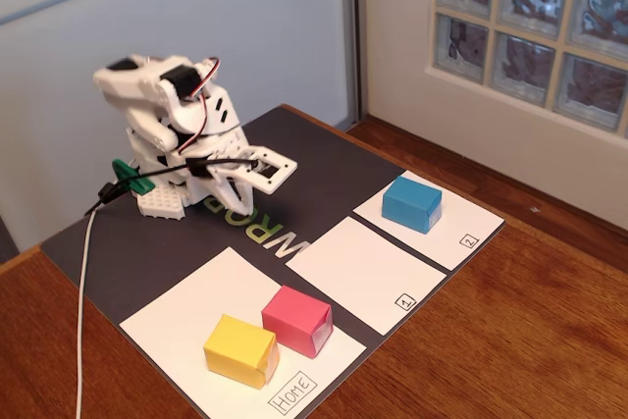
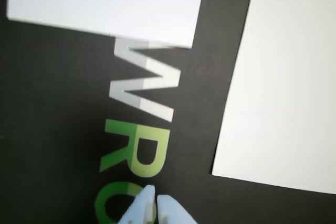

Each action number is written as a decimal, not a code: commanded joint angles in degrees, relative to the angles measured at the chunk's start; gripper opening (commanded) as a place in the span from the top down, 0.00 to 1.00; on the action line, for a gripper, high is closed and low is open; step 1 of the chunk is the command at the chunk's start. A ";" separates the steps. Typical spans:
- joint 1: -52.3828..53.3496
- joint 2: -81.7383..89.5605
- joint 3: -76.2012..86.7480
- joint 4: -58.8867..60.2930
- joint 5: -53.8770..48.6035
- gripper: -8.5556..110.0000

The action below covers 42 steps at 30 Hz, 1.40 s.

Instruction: Move box blue to home

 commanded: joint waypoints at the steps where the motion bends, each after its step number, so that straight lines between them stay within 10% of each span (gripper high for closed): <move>1: -1.41 -12.30 -13.97 -0.70 0.09 0.93; 24: -28.74 -55.46 -63.90 -2.11 20.83 0.92; 42: -30.06 -86.31 -94.13 3.16 24.17 0.90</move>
